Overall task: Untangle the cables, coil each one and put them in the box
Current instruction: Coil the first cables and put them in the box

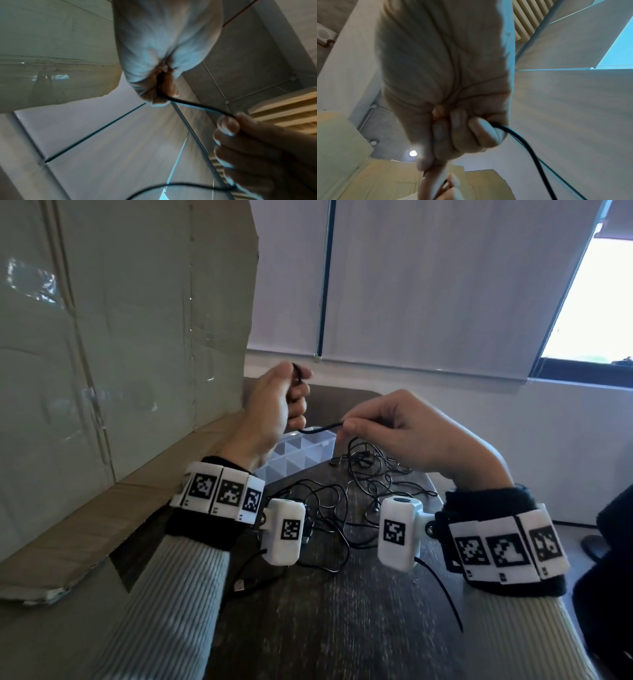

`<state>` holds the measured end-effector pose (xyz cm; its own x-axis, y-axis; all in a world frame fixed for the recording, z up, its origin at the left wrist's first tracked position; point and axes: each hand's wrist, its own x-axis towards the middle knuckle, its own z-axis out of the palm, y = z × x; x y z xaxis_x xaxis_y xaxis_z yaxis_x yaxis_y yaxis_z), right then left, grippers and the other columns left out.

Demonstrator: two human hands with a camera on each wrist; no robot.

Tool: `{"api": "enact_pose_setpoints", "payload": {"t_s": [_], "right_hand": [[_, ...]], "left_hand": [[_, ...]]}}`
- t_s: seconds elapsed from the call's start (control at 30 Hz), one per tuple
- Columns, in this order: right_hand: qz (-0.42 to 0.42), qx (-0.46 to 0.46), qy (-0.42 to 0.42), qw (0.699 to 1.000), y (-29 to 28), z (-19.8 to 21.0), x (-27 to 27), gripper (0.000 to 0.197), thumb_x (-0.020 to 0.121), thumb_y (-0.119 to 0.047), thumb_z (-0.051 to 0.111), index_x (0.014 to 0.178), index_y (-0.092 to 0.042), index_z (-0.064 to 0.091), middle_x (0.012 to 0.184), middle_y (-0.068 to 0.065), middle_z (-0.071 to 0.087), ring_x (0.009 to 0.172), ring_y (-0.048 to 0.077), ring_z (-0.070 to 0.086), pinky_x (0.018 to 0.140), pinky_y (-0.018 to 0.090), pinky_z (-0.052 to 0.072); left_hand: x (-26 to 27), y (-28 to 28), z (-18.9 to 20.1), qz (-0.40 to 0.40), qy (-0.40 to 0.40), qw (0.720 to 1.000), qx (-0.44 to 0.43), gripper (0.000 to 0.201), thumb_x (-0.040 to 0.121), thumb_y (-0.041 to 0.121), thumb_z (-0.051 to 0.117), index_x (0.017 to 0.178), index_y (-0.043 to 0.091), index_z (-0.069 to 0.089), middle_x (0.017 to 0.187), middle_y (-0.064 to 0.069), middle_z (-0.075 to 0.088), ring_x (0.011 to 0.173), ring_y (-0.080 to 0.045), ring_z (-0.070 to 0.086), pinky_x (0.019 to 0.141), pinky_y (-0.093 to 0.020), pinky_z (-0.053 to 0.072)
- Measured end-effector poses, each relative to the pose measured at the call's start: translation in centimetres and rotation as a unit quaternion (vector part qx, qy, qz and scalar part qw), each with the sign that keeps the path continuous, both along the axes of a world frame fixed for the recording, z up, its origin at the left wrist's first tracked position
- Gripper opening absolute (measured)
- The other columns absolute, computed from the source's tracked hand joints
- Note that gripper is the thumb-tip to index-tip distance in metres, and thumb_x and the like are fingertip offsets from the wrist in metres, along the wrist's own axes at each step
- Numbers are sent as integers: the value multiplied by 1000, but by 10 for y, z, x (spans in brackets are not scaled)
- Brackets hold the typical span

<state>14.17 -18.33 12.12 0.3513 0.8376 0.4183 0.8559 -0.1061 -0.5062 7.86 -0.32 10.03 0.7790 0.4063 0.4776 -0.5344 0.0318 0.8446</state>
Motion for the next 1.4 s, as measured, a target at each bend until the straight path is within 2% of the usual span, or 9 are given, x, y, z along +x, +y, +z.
{"api": "enact_pose_setpoints", "payload": {"t_s": [0.2, 0.47, 0.63, 0.77, 0.87, 1.0, 1.17, 1.23, 1.4], "right_hand": [[-57, 155, -71, 984, 13, 0, -6, 8, 85, -24, 71, 82, -21, 78, 64, -5, 67, 56, 9, 56, 59, 28, 49], [-88, 276, 24, 957, 11, -1, 2, 8, 73, -20, 83, 74, -19, 75, 73, -2, 75, 71, 19, 72, 75, 39, 60], [-76, 324, 111, 936, 8, 2, 5, 12, 81, -13, 77, 77, -19, 68, 61, -13, 69, 57, 1, 60, 62, 14, 48], [-88, 336, 144, 927, 7, 0, 10, 12, 86, -14, 72, 80, -20, 63, 61, -5, 59, 50, 6, 46, 52, 18, 39], [-104, 329, 132, 929, 12, -4, 13, 12, 88, -12, 69, 82, -22, 67, 64, -2, 58, 50, 5, 44, 50, 16, 39], [-98, 305, 92, 943, 24, -12, 16, 18, 86, -9, 70, 86, -27, 74, 74, -6, 70, 58, 3, 57, 60, 18, 50], [-96, 150, 55, 982, 33, -25, 18, 20, 85, -12, 72, 101, -22, 77, 86, -9, 74, 55, -5, 56, 60, 11, 44], [-93, 101, 49, 989, 34, -27, 15, 19, 84, -15, 73, 100, -24, 77, 80, -17, 71, 54, -6, 55, 60, 12, 43], [-102, 10, 42, 994, 20, -20, 9, 9, 87, -21, 71, 92, -21, 78, 75, -9, 75, 67, 4, 67, 73, 31, 58]], "left_hand": [[0, -19, -5, 68, 60, 956, 280, 36, 103, 24, 32, 75, 12, 52, 65, 7, 44, 57, -4, 35, 57, -24, 32], [-4, -20, -5, -104, 121, 953, 257, 54, 100, 51, 24, 69, 17, 52, 53, 7, 37, 46, -5, 31, 46, -18, 25], [-1, -14, -8, -162, 58, 968, 180, 28, 96, 31, 43, 73, 18, 52, 56, 8, 34, 50, -7, 27, 49, -19, 23], [0, -13, -2, -151, -1, 988, -20, 30, 102, 29, 35, 77, 16, 48, 61, 6, 49, 57, -7, 43, 49, -16, 31], [-2, -9, 4, -125, -43, 982, -136, 32, 104, 26, 29, 80, 16, 47, 91, -4, 71, 86, -12, 68, 69, -25, 52], [-2, -4, 8, -106, -70, 976, -178, 37, 106, 26, 22, 78, 17, 44, 112, -9, 69, 115, -21, 62, 92, -40, 53], [-2, -2, 10, -130, -120, 942, -284, 38, 106, 27, 23, 79, 11, 45, 64, -1, 64, 73, -16, 70, 80, -43, 57], [0, -3, 9, -122, -106, 931, -329, 36, 105, 28, 28, 75, 14, 42, 50, 4, 46, 47, -6, 51, 61, -31, 57], [4, 7, 5, 19, -52, 971, -235, 39, 103, 40, 27, 71, 19, 33, 46, 9, 32, 36, -3, 23, 37, -16, 20]]}}
